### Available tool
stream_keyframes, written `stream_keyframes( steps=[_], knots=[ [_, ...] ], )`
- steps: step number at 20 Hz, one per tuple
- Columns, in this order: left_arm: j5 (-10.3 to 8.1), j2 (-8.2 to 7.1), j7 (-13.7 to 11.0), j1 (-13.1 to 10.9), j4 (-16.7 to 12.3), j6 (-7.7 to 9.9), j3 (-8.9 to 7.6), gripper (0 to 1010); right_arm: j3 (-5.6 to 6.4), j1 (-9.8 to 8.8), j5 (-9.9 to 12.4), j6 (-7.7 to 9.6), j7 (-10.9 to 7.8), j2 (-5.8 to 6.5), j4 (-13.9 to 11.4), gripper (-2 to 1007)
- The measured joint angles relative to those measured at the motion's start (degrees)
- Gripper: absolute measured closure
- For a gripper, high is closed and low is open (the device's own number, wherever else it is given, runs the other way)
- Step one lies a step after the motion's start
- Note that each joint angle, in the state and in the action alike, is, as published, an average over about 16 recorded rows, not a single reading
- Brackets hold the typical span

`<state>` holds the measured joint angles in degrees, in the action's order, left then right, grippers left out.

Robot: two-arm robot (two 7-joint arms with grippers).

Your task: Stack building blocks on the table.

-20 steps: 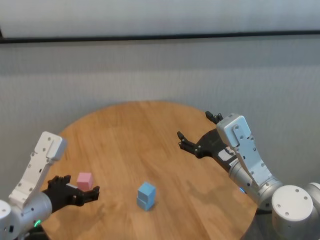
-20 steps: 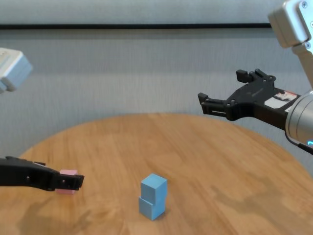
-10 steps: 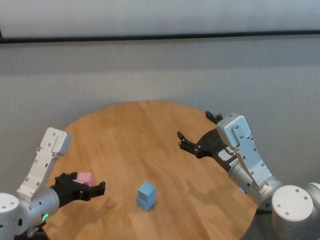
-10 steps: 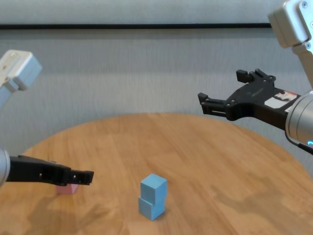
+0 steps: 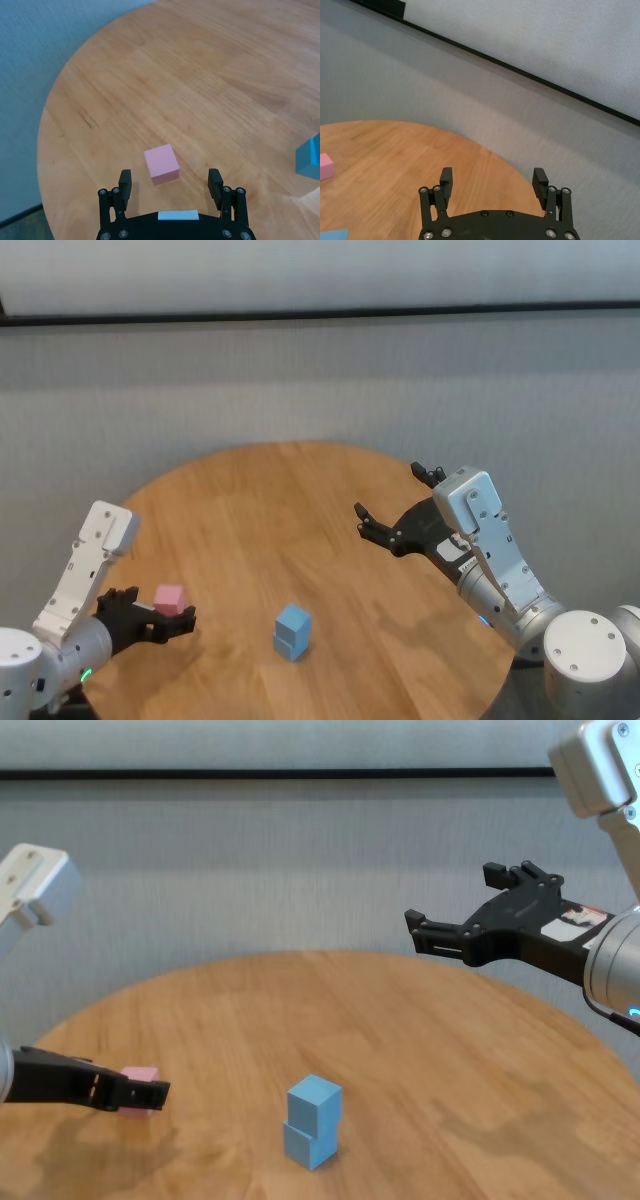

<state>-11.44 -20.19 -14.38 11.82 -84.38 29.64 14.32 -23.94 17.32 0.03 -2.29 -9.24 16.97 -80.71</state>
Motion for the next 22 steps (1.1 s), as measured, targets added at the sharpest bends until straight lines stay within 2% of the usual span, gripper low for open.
stream_keyframes(
  steps=[8,22],
  knots=[
    [1.27,1.06,-0.54,1.14,2.57,-1.04,-0.37,7,0.0,0.0,0.0,0.0,0.0,0.0,0.0,1],
    [2.17,2.74,-1.97,3.93,7.62,-2.55,-1.03,7,0.0,0.0,0.0,0.0,0.0,0.0,0.0,1]
  ],
)
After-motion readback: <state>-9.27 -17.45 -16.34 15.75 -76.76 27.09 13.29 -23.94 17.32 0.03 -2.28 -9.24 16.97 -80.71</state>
